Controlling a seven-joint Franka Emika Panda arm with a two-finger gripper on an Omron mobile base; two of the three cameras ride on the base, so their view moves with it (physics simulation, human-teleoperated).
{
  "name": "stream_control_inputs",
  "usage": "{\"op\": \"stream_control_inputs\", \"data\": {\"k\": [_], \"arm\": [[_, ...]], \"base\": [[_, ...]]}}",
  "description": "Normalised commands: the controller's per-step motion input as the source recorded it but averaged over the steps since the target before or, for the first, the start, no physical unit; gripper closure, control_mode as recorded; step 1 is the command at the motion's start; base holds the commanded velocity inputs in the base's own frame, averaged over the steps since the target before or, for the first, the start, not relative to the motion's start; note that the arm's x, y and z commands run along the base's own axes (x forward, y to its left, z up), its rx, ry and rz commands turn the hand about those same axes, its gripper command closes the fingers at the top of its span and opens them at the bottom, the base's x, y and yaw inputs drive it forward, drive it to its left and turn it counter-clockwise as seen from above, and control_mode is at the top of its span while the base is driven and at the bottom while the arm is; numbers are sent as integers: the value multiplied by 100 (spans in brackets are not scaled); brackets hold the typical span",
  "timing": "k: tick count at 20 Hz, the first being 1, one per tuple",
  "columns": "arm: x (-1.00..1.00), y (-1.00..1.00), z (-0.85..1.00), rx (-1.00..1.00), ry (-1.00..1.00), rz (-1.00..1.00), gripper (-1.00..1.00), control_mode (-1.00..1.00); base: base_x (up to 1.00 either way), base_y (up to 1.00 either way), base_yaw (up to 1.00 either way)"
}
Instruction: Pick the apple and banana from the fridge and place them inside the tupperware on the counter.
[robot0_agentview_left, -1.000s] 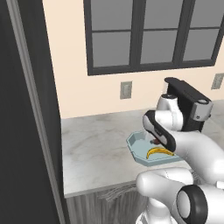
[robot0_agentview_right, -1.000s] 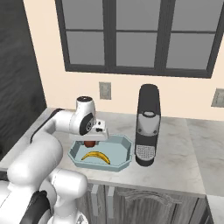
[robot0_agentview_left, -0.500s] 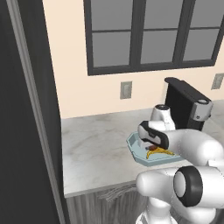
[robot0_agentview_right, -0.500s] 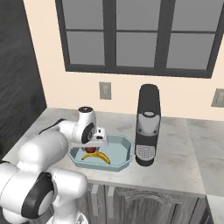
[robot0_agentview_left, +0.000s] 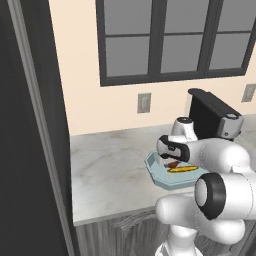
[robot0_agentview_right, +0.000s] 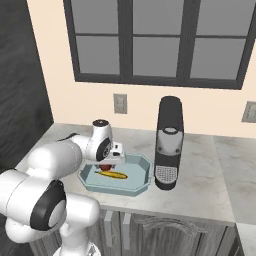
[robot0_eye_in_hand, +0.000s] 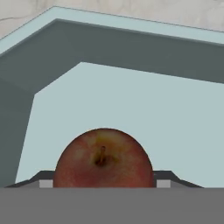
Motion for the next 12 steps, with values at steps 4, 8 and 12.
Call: {"op": "stream_control_inputs", "data": {"k": [4,8,12], "arm": [[-30,0,-2,0,-9,0,-100,-100],[-45,0,13,0,-14,-1,-100,-100],[-47,0,48,-1,-28,-1,-100,-100]], "base": [[0,0,0],[0,0,0],[0,0,0]]}}
